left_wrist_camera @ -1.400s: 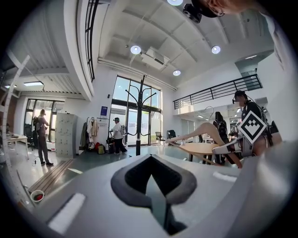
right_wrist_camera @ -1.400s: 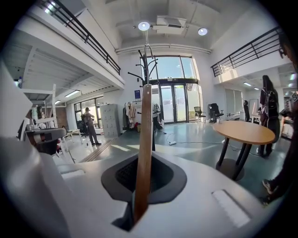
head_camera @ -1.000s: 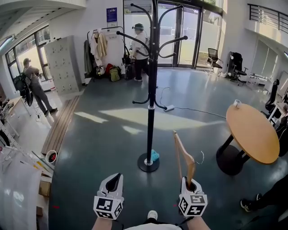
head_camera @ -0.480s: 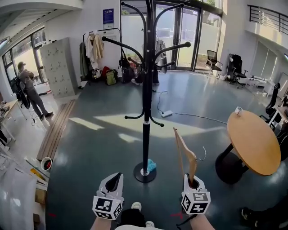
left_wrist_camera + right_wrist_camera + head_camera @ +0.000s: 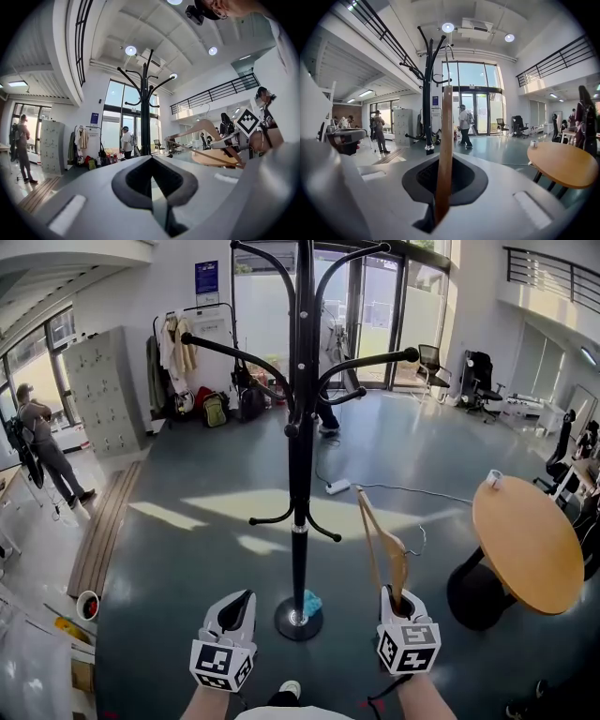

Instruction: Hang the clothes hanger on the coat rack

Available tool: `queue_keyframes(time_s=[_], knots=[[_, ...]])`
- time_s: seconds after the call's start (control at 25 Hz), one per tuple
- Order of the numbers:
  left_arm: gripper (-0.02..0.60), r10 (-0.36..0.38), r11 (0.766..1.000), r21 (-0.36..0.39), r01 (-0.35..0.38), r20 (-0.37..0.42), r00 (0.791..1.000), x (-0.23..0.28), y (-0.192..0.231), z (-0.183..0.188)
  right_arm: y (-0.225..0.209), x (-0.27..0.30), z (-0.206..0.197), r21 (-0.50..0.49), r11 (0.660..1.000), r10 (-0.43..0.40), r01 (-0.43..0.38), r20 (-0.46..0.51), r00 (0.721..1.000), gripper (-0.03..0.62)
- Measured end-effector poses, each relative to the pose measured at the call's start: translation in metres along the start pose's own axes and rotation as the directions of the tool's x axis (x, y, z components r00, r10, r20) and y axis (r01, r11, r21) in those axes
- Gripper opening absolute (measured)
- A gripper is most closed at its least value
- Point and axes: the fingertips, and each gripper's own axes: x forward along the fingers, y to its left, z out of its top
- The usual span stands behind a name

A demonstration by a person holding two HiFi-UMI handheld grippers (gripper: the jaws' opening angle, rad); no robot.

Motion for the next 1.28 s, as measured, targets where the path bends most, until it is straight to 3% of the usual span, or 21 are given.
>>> queue_keyframes(time_s=[0.4, 0.68, 1.0, 1.28], knots=[[0.001, -0.026, 1.0, 0.011, 0.025, 0.005, 1.0, 0.049, 0.042, 0.002, 0.01, 0.087, 0.107, -0.085, 0.996, 0.028, -0.023, 0.061, 0.998, 0.028], [0.001, -0.031, 0.999, 0.015, 0.032, -0.003, 0.999, 0.066, 0.059, 0.004, 0.02, 0.133, 0.158, -0.105, 0.992, 0.068, -0.064, 0.042, 0.997, 0.029], [0.001, -0.017, 1.0, 0.011, 0.017, -0.019, 1.0, 0.071, 0.075, -0.004, 0.034, 0.183, 0.189, -0.113, 0.988, 0.104, -0.104, -0.004, 0.995, 0.029], [0.001, -0.022, 1.0, 0.013, 0.023, -0.031, 0.999, 0.076, 0.084, -0.015, 0.038, 0.224, 0.169, -0.133, 0.986, 0.092, -0.101, -0.074, 0.993, 0.029]])
